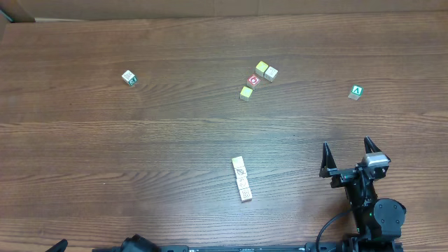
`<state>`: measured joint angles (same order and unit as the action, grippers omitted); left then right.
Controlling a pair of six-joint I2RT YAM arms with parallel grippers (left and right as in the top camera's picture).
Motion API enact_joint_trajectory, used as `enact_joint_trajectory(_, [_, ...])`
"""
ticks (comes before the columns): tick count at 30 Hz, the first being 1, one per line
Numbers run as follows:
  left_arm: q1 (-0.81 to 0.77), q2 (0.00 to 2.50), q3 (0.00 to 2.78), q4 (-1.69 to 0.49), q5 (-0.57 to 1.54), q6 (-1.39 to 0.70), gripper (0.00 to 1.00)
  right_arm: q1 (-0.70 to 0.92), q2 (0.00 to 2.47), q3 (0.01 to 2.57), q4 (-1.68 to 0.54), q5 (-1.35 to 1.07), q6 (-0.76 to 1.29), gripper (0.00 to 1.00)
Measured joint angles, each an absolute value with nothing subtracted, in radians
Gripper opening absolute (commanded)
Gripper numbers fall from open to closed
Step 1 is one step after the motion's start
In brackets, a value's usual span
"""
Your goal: Flip 4 blocks
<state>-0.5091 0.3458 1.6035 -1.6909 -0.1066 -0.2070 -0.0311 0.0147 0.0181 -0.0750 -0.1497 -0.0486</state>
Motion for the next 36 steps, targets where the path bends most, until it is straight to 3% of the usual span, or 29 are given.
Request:
enact_joint_trajectory(10, [-0.503, 0.346, 1.6, -1.682, -0.12, -0.207, 1.0, -0.031, 0.015, 0.018, -0.075, -0.15, -0.049, 1.0])
enact_joint_trajectory(14, [-0.374, 0.346, 1.54, -1.578, -0.145, -0.196, 1.0, -0.031, 0.015, 0.018, -0.075, -0.15, -0.049, 1.0])
enact_joint_trajectory(20, [-0.139, 0.34, 1.335, -1.247, -0.092, -0.179, 1.0, -0.031, 0.015, 0.018, -0.075, -0.15, -0.049, 1.0])
enact_joint_trajectory(23, [-0.058, 0.302, 1.129, -0.966, 0.012, -0.177, 1.0, -0.031, 0.014, 0.018, -0.075, -0.149, -0.05, 1.0])
enact_joint_trajectory(30, [0.001, 0.109, 0.676, -0.535, 0.179, -0.206, 1.0, -0.031, 0.015, 0.018, -0.076, -0.149, -0.052, 1.0])
enact_joint_trajectory(36, [0.007, 0.028, 0.377, -0.273, 0.171, -0.327, 1.0, -0.031, 0.015, 0.018, -0.076, -0.149, -0.052, 1.0])
